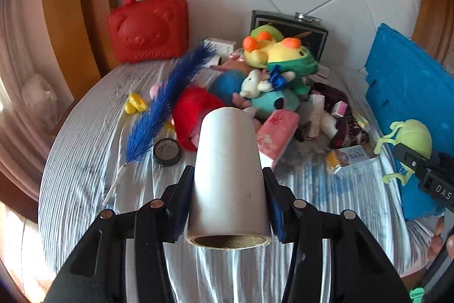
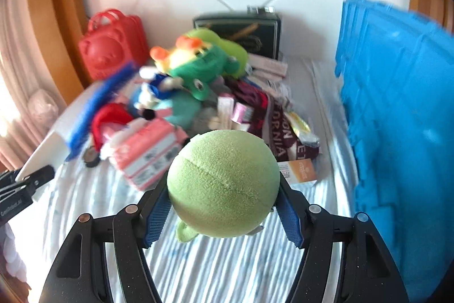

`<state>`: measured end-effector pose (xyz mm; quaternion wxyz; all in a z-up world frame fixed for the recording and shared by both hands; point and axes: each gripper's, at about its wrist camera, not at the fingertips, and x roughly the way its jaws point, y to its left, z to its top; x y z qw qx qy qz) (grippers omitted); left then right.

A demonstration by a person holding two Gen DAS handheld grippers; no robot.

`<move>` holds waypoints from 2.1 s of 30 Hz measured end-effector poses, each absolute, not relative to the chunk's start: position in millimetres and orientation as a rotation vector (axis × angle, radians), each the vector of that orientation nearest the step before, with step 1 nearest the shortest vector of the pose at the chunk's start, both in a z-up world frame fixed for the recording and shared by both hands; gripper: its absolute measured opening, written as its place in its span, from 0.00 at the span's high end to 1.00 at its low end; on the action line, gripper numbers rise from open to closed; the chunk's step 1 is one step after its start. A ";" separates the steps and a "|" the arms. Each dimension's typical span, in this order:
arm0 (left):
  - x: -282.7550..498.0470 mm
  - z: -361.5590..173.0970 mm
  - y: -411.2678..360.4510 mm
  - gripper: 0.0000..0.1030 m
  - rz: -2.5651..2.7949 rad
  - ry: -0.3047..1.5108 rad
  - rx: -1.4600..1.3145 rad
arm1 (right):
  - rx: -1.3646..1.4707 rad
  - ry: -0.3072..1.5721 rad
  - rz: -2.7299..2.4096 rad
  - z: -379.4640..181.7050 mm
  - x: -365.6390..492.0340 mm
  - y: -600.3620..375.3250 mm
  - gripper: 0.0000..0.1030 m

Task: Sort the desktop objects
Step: 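Lift the paper tube and green ball plush and carry both over the crate, then open both tools to drop the paper tube and ball plush into the crate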

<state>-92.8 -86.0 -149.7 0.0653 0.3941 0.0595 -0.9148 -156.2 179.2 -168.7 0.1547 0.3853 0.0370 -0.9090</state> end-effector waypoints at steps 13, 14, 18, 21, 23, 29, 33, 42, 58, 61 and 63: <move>-41.7 -67.9 -2.8 0.55 -3.122 0.051 0.995 | 0.753 0.071 -2.847 -60.4 -22.7 217.7 0.35; -39.8 -61.7 5.9 0.55 -3.148 0.042 0.980 | 0.731 0.069 -2.865 -54.4 -16.9 224.6 0.35; -34.1 -41.6 42.5 0.55 -3.229 -0.006 0.913 | 0.639 0.055 -2.950 -29.0 3.3 255.3 0.35; -32.8 -25.6 76.2 0.55 -3.277 -0.039 0.856 | 0.578 0.035 -3.003 -13.1 10.5 282.7 0.35; -32.7 -15.1 104.2 0.55 -3.308 -0.062 0.810 | 0.531 0.024 -3.035 -2.2 12.6 305.9 0.35; -37.5 16.3 198.9 0.55 -3.370 -0.085 0.654 | 0.415 0.029 -3.095 21.7 10.0 389.4 0.35; -50.1 35.6 269.2 0.55 -3.370 -0.079 0.567 | 0.351 0.051 -3.112 34.7 -2.8 459.2 0.35; -100.1 32.8 404.8 0.55 -3.323 -0.080 0.715 | 0.415 0.078 -3.138 31.8 -48.4 586.7 0.34; -132.5 -6.8 459.4 0.44 -3.210 -0.109 0.997 | 0.672 0.078 -3.091 -27.6 -104.3 645.2 0.32; -133.3 -6.8 458.7 0.44 -3.207 -0.118 0.995 | 0.663 0.091 -3.095 -29.6 -105.3 645.4 0.17; -133.0 -6.7 458.9 0.43 -3.201 -0.123 0.993 | 0.645 0.094 -3.096 -28.2 -103.9 641.9 0.06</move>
